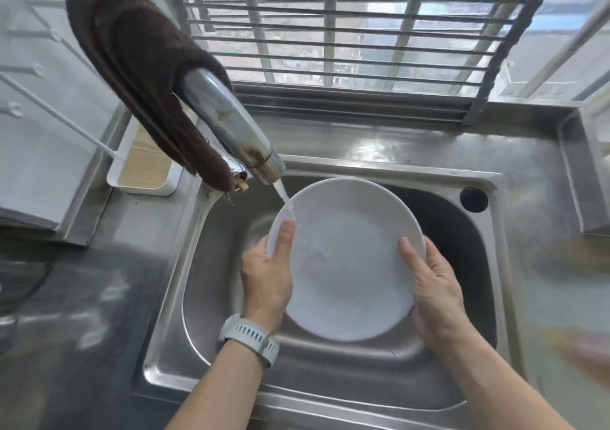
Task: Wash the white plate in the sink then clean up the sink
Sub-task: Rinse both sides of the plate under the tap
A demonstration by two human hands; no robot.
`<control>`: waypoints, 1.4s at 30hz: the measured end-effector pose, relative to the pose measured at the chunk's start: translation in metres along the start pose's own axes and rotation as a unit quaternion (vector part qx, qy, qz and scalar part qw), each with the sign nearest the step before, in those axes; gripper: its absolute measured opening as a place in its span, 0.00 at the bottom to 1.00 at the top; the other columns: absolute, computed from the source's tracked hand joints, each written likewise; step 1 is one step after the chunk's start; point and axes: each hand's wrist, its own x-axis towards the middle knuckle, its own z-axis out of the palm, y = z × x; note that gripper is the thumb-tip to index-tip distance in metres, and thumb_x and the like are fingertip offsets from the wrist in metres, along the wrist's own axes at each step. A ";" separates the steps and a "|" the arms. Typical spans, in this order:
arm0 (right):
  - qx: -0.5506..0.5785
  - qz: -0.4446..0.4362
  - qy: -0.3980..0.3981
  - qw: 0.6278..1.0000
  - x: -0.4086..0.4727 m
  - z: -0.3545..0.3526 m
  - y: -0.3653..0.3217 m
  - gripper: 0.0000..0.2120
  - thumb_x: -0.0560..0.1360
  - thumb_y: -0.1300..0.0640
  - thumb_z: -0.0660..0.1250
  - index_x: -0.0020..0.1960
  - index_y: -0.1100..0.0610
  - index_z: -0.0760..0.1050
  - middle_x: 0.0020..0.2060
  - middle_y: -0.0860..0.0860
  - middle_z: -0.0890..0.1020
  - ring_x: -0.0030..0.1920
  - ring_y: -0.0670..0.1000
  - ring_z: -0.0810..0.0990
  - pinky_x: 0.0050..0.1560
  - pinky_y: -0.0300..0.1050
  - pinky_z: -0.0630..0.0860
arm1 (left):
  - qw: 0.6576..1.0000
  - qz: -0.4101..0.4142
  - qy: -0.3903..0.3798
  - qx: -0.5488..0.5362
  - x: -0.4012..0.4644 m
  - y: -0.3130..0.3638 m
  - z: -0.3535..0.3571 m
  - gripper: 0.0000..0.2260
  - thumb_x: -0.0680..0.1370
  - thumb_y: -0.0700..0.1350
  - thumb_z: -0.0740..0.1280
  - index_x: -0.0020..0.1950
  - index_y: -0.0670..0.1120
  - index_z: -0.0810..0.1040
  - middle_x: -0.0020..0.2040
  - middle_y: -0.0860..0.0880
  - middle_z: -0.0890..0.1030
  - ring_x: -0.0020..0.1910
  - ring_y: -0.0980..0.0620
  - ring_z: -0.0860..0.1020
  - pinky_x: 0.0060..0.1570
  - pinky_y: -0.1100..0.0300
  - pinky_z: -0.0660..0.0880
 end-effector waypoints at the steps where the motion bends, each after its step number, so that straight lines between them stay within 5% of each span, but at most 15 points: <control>1: 0.018 0.039 0.017 0.999 0.004 0.000 0.006 0.09 0.79 0.52 0.67 0.57 0.52 0.80 0.54 0.56 0.86 0.48 0.54 0.85 0.44 0.48 0.84 | 0.997 0.054 -0.007 0.056 -0.004 0.006 -0.005 0.14 0.80 0.58 0.68 0.42 0.51 0.84 0.35 0.53 0.85 0.34 0.54 0.82 0.35 0.61 0.79; 4: 0.019 0.154 0.021 0.988 0.013 0.013 0.024 0.11 0.78 0.52 0.69 0.59 0.53 0.79 0.51 0.53 0.87 0.48 0.55 0.87 0.41 0.50 0.84 | 0.968 0.139 -0.029 0.207 -0.012 0.023 -0.023 0.05 0.85 0.49 0.63 0.52 0.55 0.77 0.40 0.60 0.81 0.41 0.61 0.80 0.36 0.71 0.71; 7: -0.046 0.237 0.010 0.970 0.022 0.029 0.034 0.11 0.79 0.53 0.69 0.57 0.59 0.78 0.48 0.56 0.87 0.49 0.60 0.85 0.49 0.55 0.83 | 0.955 0.058 -0.052 0.288 -0.006 0.024 -0.042 0.15 0.81 0.44 0.67 0.67 0.55 0.73 0.51 0.57 0.79 0.50 0.51 0.77 0.47 0.59 0.71; 10: -0.159 0.242 0.000 0.957 0.031 0.040 0.028 0.13 0.78 0.58 0.67 0.59 0.64 0.77 0.49 0.58 0.85 0.49 0.61 0.84 0.56 0.59 0.81 | 0.945 -0.057 -0.060 0.316 0.009 0.010 -0.058 0.21 0.71 0.48 0.74 0.63 0.50 0.78 0.53 0.52 0.84 0.51 0.47 0.83 0.51 0.52 0.80; 14: -0.310 0.143 -0.013 0.940 0.028 0.046 -0.002 0.13 0.73 0.57 0.61 0.52 0.61 0.80 0.47 0.57 0.85 0.48 0.60 0.84 0.53 0.60 0.81 | 0.972 -0.141 -0.043 0.183 0.014 -0.010 -0.056 0.06 0.80 0.44 0.70 0.51 0.43 0.84 0.47 0.43 0.87 0.40 0.48 0.84 0.37 0.58 0.79; 17: -0.426 0.017 -0.020 0.904 0.013 0.045 -0.027 0.10 0.77 0.53 0.60 0.46 0.57 0.77 0.42 0.53 0.82 0.44 0.55 0.81 0.44 0.53 0.78 | 0.978 -0.178 -0.026 0.102 0.011 -0.021 -0.037 0.11 0.84 0.48 0.66 0.47 0.45 0.83 0.45 0.47 0.88 0.36 0.53 0.84 0.32 0.62 0.77; 21: -0.392 -0.174 -0.072 0.900 -0.014 0.029 -0.047 0.07 0.82 0.54 0.62 0.48 0.51 0.78 0.39 0.48 0.82 0.40 0.48 0.80 0.41 0.46 0.76 | 0.987 -0.155 -0.032 0.011 0.010 -0.023 -0.011 0.15 0.84 0.56 0.64 0.58 0.47 0.83 0.50 0.49 0.89 0.46 0.51 0.88 0.42 0.58 0.83; 25: -0.327 -0.185 -0.096 0.922 -0.018 0.003 -0.035 0.07 0.80 0.60 0.67 0.52 0.50 0.82 0.42 0.48 0.84 0.43 0.50 0.81 0.43 0.45 0.77 | 0.987 -0.150 -0.058 -0.025 0.010 -0.014 0.003 0.14 0.84 0.55 0.63 0.60 0.48 0.81 0.51 0.49 0.88 0.45 0.54 0.87 0.42 0.58 0.81; 27: -0.327 -0.222 -0.076 0.916 -0.020 0.003 -0.025 0.07 0.79 0.60 0.68 0.50 0.52 0.83 0.39 0.46 0.83 0.40 0.50 0.80 0.40 0.45 0.75 | 0.978 -0.190 -0.064 -0.058 0.007 -0.009 0.005 0.21 0.82 0.62 0.63 0.68 0.50 0.76 0.61 0.49 0.85 0.56 0.50 0.84 0.57 0.51 0.81; 30: -0.361 -0.328 -0.101 0.867 -0.026 0.016 -0.010 0.10 0.79 0.65 0.68 0.58 0.58 0.84 0.51 0.43 0.85 0.51 0.43 0.83 0.50 0.40 0.77 | 0.947 -0.272 -0.049 -0.162 -0.004 0.005 0.000 0.25 0.80 0.68 0.58 0.69 0.54 0.73 0.70 0.49 0.75 0.68 0.45 0.75 0.67 0.41 0.74; 34: -0.448 -0.436 -0.178 0.760 -0.032 0.020 0.005 0.20 0.76 0.71 0.65 0.65 0.60 0.80 0.62 0.50 0.82 0.64 0.49 0.80 0.62 0.47 0.78 | 0.856 -0.308 -0.122 -0.398 -0.022 0.026 -0.007 0.28 0.82 0.58 0.54 0.55 0.41 0.87 0.59 0.36 0.84 0.54 0.36 0.85 0.58 0.43 0.77; 36: -0.466 -0.460 -0.196 0.730 -0.034 0.016 0.009 0.21 0.76 0.73 0.63 0.67 0.61 0.78 0.64 0.52 0.80 0.67 0.51 0.78 0.65 0.49 0.76 | 0.850 -0.284 -0.113 -0.428 -0.030 0.024 -0.007 0.28 0.82 0.56 0.53 0.54 0.41 0.88 0.59 0.35 0.85 0.53 0.36 0.86 0.57 0.43 0.79; 40: -0.498 -0.477 -0.203 0.695 -0.037 0.003 0.015 0.24 0.74 0.75 0.64 0.68 0.62 0.76 0.67 0.55 0.78 0.70 0.54 0.75 0.67 0.53 0.75 | 0.857 -0.274 -0.085 -0.428 -0.041 0.025 -0.006 0.39 0.77 0.72 0.54 0.63 0.41 0.84 0.61 0.33 0.84 0.58 0.32 0.83 0.63 0.40 0.75; 42: -0.506 -0.446 -0.237 0.699 -0.041 -0.002 0.012 0.26 0.73 0.70 0.68 0.70 0.62 0.74 0.70 0.54 0.76 0.72 0.54 0.73 0.68 0.54 0.74 | 0.861 -0.289 -0.095 -0.407 -0.043 0.025 -0.007 0.36 0.78 0.69 0.58 0.65 0.39 0.83 0.60 0.32 0.84 0.58 0.32 0.84 0.65 0.40 0.74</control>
